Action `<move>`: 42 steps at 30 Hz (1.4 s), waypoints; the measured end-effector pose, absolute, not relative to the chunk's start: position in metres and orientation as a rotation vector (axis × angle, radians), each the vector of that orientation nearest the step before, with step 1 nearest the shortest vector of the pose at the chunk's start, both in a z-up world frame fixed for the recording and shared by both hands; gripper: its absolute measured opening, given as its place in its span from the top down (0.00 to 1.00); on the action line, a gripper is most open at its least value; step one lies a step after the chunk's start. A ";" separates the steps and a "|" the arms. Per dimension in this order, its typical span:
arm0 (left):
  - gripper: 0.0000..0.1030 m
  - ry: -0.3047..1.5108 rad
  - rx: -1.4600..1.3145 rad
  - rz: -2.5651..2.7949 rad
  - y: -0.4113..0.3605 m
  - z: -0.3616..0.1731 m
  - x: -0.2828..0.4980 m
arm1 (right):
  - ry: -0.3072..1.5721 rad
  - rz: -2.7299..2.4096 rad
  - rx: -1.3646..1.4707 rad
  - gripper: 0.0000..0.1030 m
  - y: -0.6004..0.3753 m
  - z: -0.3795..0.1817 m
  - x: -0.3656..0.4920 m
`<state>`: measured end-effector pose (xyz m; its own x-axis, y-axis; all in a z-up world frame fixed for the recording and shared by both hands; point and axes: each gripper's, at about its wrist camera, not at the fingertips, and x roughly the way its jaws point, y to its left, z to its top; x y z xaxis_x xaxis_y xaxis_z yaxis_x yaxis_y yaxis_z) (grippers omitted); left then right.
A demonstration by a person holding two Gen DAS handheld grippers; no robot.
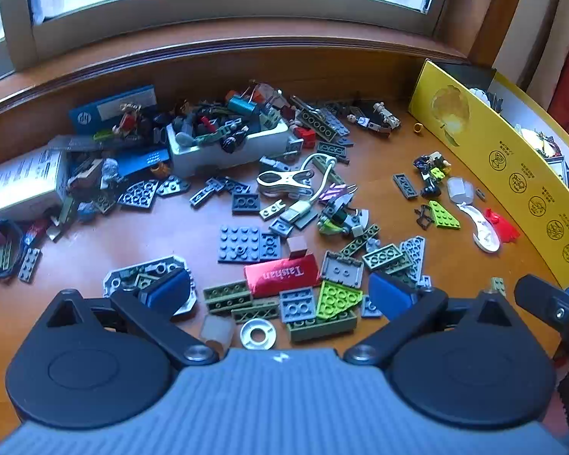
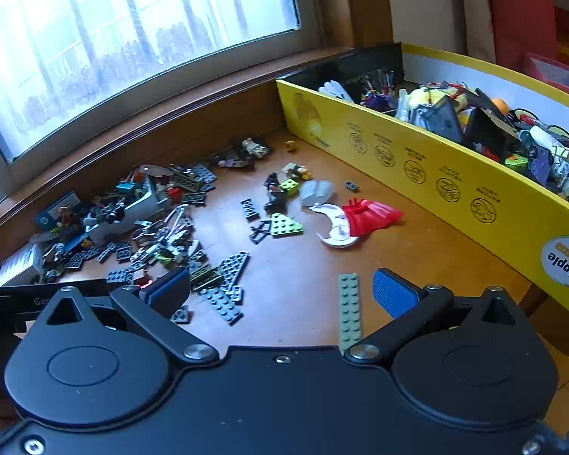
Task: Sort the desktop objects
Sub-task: 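Move both grippers over the scattered Lego pieces toward small items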
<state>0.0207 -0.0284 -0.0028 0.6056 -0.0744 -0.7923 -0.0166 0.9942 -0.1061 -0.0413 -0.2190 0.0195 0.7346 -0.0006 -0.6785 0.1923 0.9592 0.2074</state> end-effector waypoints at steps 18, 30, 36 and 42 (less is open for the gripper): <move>0.00 0.860 -0.106 0.040 -0.031 0.004 0.025 | 0.765 0.086 0.288 0.00 -0.220 0.017 -0.024; 0.00 0.823 -0.103 0.056 -0.031 0.002 0.028 | 0.681 0.079 0.089 0.00 -0.215 0.006 0.005; 0.00 0.799 -0.114 0.056 -0.031 -0.002 0.043 | 0.696 0.127 0.077 0.03 -0.216 -0.006 0.031; 0.00 0.789 -0.091 0.041 -0.032 -0.011 0.065 | 0.711 0.114 0.092 0.14 -0.220 -0.019 0.050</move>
<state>0.0645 -0.0318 -0.0108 0.7039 0.0032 -0.7103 -0.0712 0.9953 -0.0661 0.0496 -0.2198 -0.0188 0.7519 0.1356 -0.6452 -0.0732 0.9897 0.1227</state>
